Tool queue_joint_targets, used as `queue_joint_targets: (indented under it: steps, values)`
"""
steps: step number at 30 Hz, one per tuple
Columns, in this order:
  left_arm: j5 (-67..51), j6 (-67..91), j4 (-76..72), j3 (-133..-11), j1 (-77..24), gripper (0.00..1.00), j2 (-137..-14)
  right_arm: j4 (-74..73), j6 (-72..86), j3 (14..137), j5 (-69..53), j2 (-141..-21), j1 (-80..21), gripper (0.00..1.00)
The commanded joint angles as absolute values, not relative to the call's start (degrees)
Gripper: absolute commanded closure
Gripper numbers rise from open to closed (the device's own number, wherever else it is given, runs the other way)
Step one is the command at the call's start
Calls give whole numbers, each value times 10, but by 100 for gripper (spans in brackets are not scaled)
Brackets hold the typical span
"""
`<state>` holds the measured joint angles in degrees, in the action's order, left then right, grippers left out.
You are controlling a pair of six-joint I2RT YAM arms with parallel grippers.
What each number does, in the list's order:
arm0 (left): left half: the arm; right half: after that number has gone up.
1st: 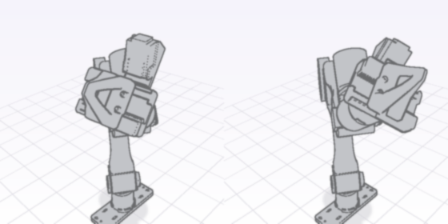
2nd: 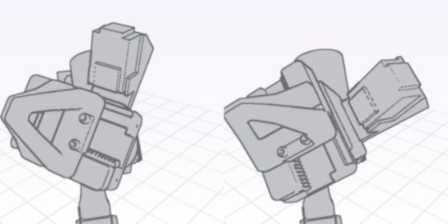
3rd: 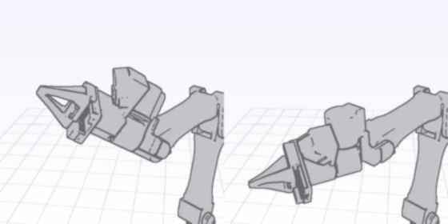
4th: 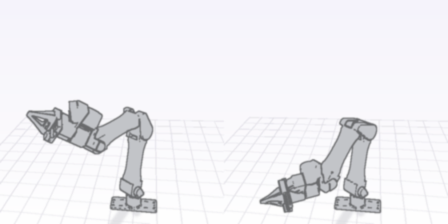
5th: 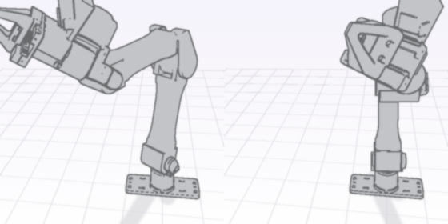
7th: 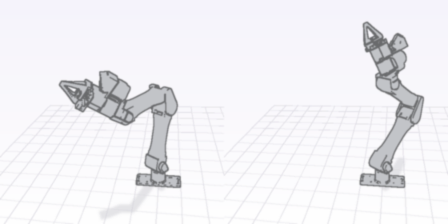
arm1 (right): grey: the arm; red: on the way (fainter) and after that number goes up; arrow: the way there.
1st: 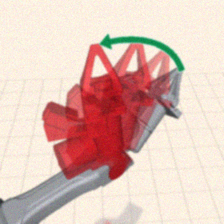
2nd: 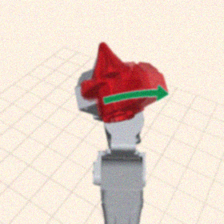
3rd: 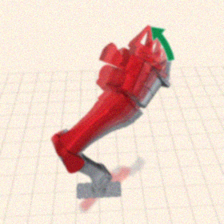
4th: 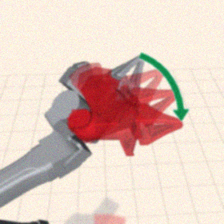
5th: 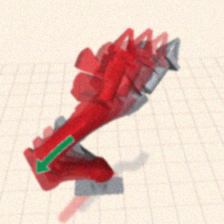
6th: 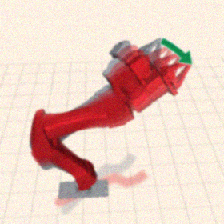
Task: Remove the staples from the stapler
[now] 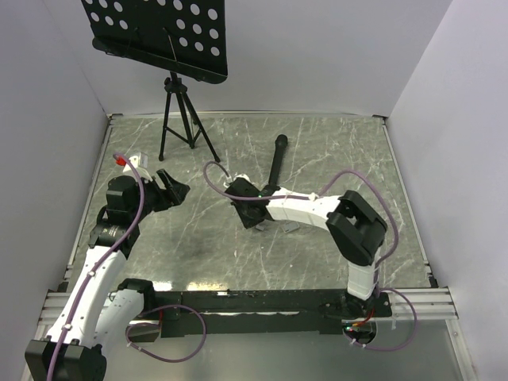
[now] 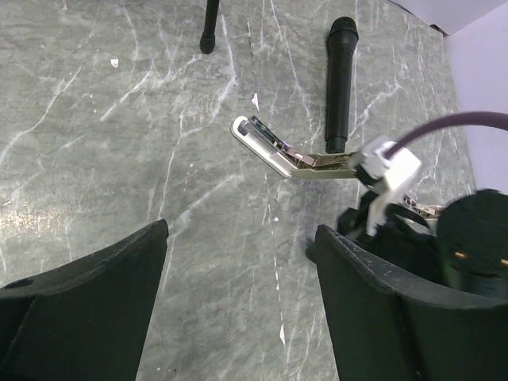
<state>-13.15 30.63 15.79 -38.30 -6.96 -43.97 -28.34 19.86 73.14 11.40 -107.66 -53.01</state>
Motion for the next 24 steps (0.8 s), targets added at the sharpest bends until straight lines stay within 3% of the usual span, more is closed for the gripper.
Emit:
queue_joint_targets:
  steps: [1, 11, 24]
  values:
    - [-127, 301, 150, -407, -71, 21, -431, -284, 188, 701, 127, -1011, -533, 77]
    - [-127, 301, 152, -408, -71, 21, -432, -316, 165, 631, 159, -929, -507, 77]
    - [-133, 301, 149, -407, -71, 21, -433, -338, 120, 569, 109, -886, -432, 77]
